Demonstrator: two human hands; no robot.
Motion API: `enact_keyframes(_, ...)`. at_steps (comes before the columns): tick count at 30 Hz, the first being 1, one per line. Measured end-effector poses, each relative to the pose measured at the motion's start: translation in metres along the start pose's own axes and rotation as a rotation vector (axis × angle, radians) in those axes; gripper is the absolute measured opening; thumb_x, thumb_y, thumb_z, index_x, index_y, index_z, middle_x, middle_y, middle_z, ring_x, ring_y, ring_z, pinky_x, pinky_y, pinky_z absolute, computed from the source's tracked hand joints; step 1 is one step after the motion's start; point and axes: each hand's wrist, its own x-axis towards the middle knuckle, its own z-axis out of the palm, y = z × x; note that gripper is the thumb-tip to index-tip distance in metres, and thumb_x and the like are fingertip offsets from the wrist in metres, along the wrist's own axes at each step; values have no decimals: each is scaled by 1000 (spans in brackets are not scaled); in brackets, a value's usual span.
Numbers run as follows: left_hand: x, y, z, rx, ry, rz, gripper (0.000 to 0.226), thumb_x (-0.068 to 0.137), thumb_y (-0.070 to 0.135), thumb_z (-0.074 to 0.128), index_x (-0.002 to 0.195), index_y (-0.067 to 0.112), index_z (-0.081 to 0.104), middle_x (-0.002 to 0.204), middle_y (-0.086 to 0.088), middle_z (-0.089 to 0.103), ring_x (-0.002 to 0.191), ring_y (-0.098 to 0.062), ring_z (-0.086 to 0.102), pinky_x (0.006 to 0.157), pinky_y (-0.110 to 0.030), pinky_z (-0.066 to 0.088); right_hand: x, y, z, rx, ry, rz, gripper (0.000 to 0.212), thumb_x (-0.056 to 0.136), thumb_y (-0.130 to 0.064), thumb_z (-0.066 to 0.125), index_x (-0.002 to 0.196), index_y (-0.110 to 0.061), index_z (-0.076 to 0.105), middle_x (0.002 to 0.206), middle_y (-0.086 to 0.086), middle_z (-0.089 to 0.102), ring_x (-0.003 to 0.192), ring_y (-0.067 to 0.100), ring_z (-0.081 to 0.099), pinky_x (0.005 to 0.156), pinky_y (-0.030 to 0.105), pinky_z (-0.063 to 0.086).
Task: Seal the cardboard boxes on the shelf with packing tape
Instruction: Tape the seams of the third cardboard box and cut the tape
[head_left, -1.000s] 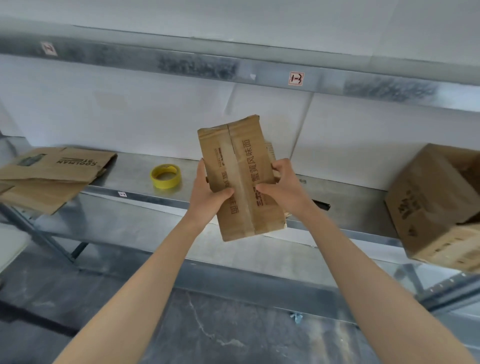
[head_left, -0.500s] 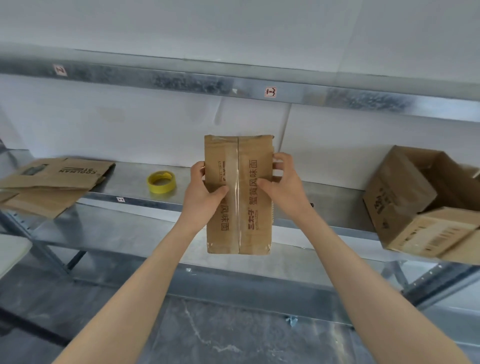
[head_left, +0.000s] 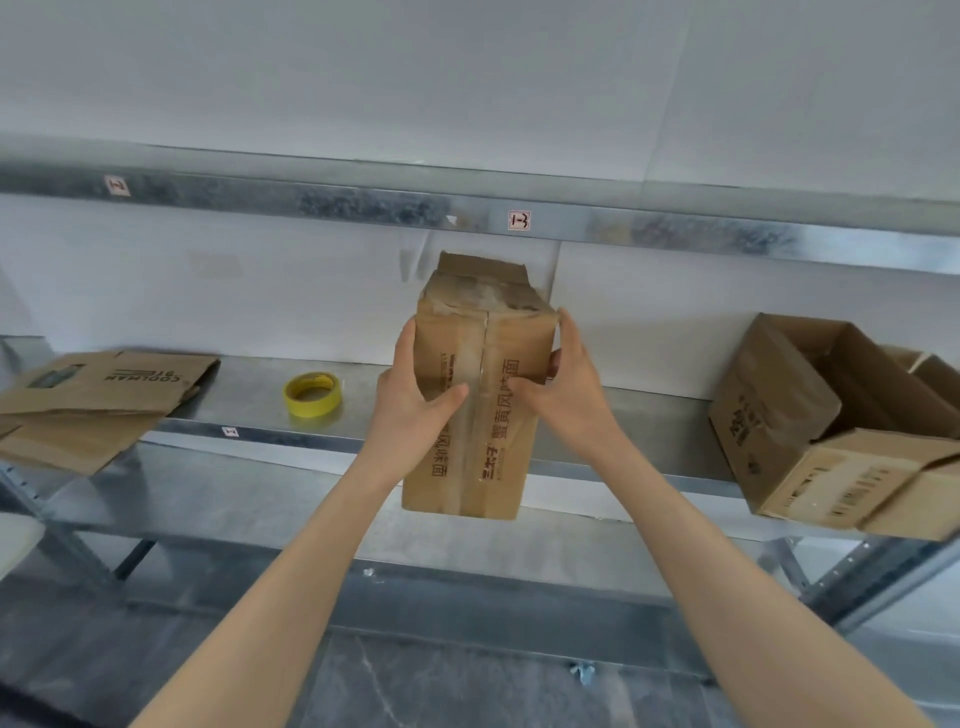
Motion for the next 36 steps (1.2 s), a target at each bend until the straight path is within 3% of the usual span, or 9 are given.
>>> enact_keyframes(4,15,-10,0,-2,-57,-21,78,85,27,69,142,43,17,119,25,45,113,0,43,88,-22,41,15,3,9,-46,37,18,72,82,-12,65,143,-25,29,111,-3,42,95,11,54,88,37,52)
enact_keyframes(9,35,-25,2,-74,-79,-87,76,83,20,71,138,35,21,120,18,49,114,-8,52,100,-42,47,30,13,28,-64,83,-1,70,85,-4,59,142,-28,27,118,-10,43,103,10,53,88,33,51)
enact_keyframes(11,43,-32,1,-73,-66,-85,78,82,19,72,139,32,20,118,18,50,108,-3,53,98,-38,48,33,17,38,-6,76,27,71,86,-2,59,142,-31,26,119,-15,47,107,6,53,89,30,50)
enact_keyframes(15,52,-55,0,-66,-34,-98,80,81,15,73,141,25,21,132,4,49,120,-14,50,100,-33,46,33,29,58,66,46,113,71,86,-1,60,139,-33,26,105,-33,45,94,-15,50,80,16,49)
enact_keyframes(20,50,-74,5,-59,-36,-88,77,82,16,73,137,35,23,127,17,46,113,4,48,80,1,39,28,39,70,68,43,174,69,87,-1,57,139,-33,26,105,-35,43,95,-16,47,85,21,48)
enact_keyframes(24,48,-76,5,-77,-8,-63,75,82,16,72,131,43,23,131,14,47,117,2,48,94,-17,43,28,38,73,73,43,177,63,87,-1,55,128,-40,29,110,-26,49,102,-5,51,90,34,52)
enact_keyframes(28,43,-77,6,-108,-17,-52,74,83,14,71,134,37,23,135,8,46,123,-5,47,101,-27,43,29,40,77,60,32,198,58,86,-1,56,130,-29,30,116,-6,55,108,15,57,88,43,54)
enact_keyframes(32,40,-75,9,-123,8,-43,76,83,11,70,138,34,23,137,8,44,125,-5,45,102,-24,43,26,42,77,36,20,216,63,85,-2,58,135,-26,28,111,-11,52,110,16,55,85,36,54)
enact_keyframes(36,35,-74,13,-112,17,-61,90,85,17,69,149,30,7,146,8,36,131,-3,37,95,-3,35,14,42,75,33,40,194,72,85,-2,60,140,-32,24,106,-28,47,95,-9,53,80,20,48)
